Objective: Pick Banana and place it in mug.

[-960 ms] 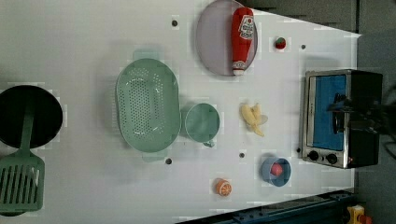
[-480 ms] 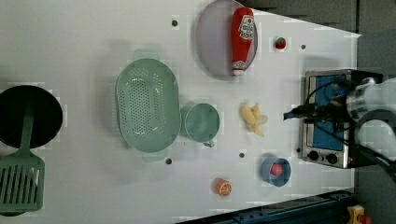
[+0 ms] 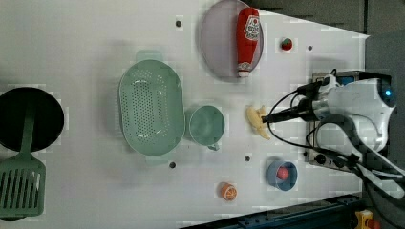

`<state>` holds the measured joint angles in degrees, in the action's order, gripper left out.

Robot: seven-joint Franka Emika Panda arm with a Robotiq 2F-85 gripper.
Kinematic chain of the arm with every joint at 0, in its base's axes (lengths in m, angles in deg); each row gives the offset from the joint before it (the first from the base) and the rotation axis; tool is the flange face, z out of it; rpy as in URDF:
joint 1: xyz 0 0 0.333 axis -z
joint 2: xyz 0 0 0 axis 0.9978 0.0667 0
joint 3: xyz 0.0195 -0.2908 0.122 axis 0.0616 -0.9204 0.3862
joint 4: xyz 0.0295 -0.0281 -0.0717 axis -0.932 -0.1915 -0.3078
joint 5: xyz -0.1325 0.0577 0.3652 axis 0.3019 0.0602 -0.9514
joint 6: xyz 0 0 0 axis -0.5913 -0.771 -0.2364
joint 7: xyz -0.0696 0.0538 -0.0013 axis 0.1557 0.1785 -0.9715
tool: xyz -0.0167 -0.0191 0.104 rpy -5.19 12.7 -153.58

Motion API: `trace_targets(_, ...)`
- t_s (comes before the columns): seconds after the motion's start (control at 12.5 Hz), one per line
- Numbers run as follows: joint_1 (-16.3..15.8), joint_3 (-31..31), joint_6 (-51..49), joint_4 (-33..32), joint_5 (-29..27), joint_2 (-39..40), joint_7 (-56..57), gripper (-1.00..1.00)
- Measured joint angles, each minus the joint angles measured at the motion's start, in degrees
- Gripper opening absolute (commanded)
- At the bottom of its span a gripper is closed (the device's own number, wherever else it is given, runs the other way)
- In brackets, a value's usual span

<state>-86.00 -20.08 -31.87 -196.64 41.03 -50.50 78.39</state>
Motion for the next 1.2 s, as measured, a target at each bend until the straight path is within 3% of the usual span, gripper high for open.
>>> trace_targets(0.4,0.89,1.08,9.15,-1.9,0.99,7.5,5.2,0.93)
trace_targets(0.88,1.07,-0.91,11.92,-4.92,0.5,4.67,5.76,-0.54)
trace_targets(1.2,1.59,-0.18,12.98,-5.15,1.05,4.28,5.82,-0.57)
